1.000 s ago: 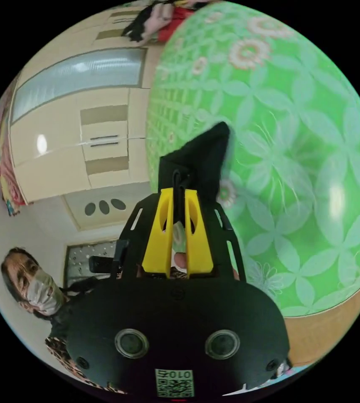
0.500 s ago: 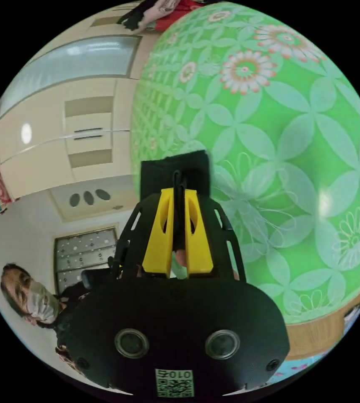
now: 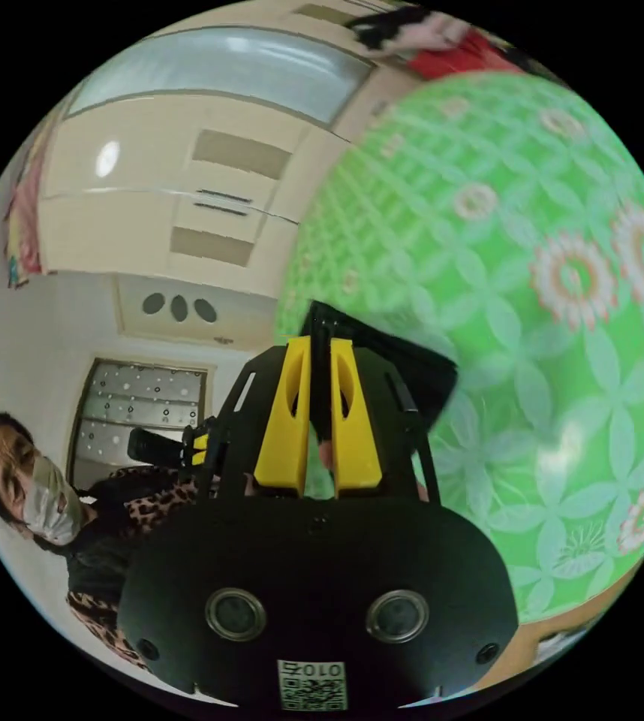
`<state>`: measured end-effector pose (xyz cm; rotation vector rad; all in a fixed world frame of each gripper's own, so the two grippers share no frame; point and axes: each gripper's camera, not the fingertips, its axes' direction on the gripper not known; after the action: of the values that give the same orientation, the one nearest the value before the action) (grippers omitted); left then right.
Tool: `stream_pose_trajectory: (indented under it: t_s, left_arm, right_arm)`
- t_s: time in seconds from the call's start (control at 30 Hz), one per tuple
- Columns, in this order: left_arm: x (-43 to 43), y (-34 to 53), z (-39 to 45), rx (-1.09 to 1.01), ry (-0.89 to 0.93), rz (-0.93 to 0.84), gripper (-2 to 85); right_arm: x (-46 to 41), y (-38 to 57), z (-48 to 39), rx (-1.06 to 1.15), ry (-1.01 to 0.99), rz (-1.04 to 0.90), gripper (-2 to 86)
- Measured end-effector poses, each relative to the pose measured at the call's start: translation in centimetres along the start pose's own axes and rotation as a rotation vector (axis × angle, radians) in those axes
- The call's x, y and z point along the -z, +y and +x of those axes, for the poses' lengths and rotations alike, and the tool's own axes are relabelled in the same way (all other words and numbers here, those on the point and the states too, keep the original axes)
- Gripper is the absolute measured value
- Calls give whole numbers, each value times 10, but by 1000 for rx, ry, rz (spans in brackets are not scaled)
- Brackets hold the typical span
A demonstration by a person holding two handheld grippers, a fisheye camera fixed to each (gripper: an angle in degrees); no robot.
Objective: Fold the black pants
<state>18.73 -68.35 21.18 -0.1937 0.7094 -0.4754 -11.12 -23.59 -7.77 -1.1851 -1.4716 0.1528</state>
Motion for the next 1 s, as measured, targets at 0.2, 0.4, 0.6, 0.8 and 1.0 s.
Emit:
stream_pose_trajectory:
  t_s: [0.2,0.4,0.6,0.8,1.0]
  left_arm:
    - [-45,11,35,-87,-34,-135,0]
    - [-39,10,40,-204,-26,-148,2]
    - [-35,17,59,-289,-118,-121,7]
    - [-21,19,79,-522,-329,-78,3]
    - [18,44,50,-826,-586,-7,-2]
  right_arm:
    - [-9,28,48,-79,-95,47,59]
    - [-4,48,56,-118,-78,70,59]
    - [-3,97,33,19,-239,221,30]
    - [-67,105,60,-74,-247,56,18]
    - [-71,118,79,-117,-388,88,13]
